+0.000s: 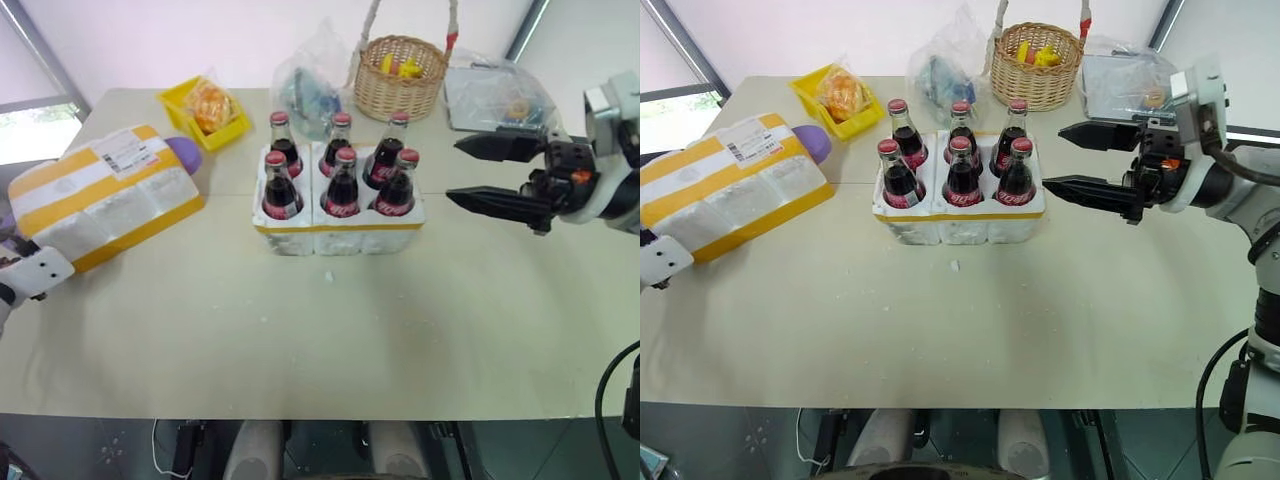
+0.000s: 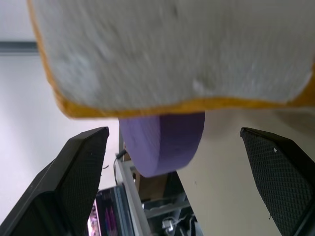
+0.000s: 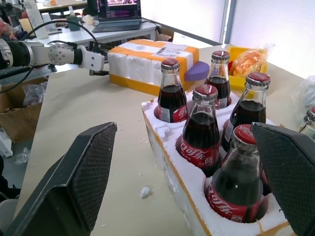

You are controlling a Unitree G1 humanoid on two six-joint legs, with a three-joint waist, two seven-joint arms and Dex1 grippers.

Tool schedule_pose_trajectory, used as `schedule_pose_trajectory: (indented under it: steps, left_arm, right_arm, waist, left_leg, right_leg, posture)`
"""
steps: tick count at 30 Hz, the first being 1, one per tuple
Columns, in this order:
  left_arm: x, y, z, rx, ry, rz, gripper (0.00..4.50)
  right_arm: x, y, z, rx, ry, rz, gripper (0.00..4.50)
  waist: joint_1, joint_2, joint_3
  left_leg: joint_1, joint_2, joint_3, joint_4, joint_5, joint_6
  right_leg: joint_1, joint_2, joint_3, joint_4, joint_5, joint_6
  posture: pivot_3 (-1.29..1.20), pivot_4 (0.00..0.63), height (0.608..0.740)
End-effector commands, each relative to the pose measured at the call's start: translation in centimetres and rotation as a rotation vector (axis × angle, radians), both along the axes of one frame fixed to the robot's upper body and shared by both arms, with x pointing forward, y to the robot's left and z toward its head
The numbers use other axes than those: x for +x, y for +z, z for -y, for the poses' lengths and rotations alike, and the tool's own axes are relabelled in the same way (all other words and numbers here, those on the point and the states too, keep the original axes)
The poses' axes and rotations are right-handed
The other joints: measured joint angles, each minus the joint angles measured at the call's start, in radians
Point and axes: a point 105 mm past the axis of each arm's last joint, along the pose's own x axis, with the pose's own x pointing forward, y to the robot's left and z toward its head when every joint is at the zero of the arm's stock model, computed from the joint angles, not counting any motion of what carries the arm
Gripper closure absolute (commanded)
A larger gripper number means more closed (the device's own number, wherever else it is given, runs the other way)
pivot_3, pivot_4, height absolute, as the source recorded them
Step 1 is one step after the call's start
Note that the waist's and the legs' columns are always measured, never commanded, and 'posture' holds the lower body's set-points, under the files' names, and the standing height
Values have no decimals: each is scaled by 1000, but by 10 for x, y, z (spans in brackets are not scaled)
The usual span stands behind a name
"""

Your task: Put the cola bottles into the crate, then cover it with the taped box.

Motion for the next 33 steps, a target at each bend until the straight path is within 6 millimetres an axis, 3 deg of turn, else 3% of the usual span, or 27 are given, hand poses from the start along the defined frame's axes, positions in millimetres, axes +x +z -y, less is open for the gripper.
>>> schedule_pose_trajectory:
  steps: [1, 17, 20, 25, 29, 33]
  left_arm:
    - [1, 12, -8, 47, 32, 40, 0]
    - [28, 16, -5, 97, 85, 43, 0]
    - [26, 12, -7, 54, 107, 42, 825]
    - [25, 14, -11, 18, 149, 64, 3402]
    - [26, 16, -11, 10, 150, 68, 3402]
    - [33, 37, -8, 19, 115, 117, 3402]
  right_arm:
    - [-11, 16, 4, -12, 0, 61, 55]
    - [-16, 17, 7, -30, -21, 50, 55]
    - [-16, 20, 10, -29, -41, 56, 0]
    - [-15, 20, 13, -22, -62, 59, 0]
    - [-15, 19, 14, -20, -66, 58, 0]
    - [-14, 17, 17, -21, -80, 58, 0]
  waist:
    - [1, 0, 0]
    - [0, -3, -1]
    - [0, -3, -1]
    - [2, -4, -2]
    - [0, -4, -2]
    - [2, -4, -2]
  left_leg:
    - [0, 0, 0, 0, 0, 0]
    - [0, 0, 0, 0, 1, -1]
    - [0, 0, 0, 0, 1, -1]
    - [0, 0, 0, 0, 1, -2]
    - [0, 0, 0, 0, 1, -2]
    - [0, 0, 0, 0, 2, -2]
  right_leg:
    - [0, 0, 0, 0, 0, 0]
    - [0, 0, 0, 0, 1, 1]
    - [0, 0, 0, 0, 1, 1]
    - [0, 0, 0, 0, 1, 1]
    - [0, 0, 0, 0, 1, 1]
    - [0, 0, 0, 1, 1, 1]
  posture:
    - [0, 150, 737]
    - [0, 150, 737]
    - [0, 150, 737]
    - [0, 150, 737]
    - [0, 150, 737]
    - [0, 150, 737]
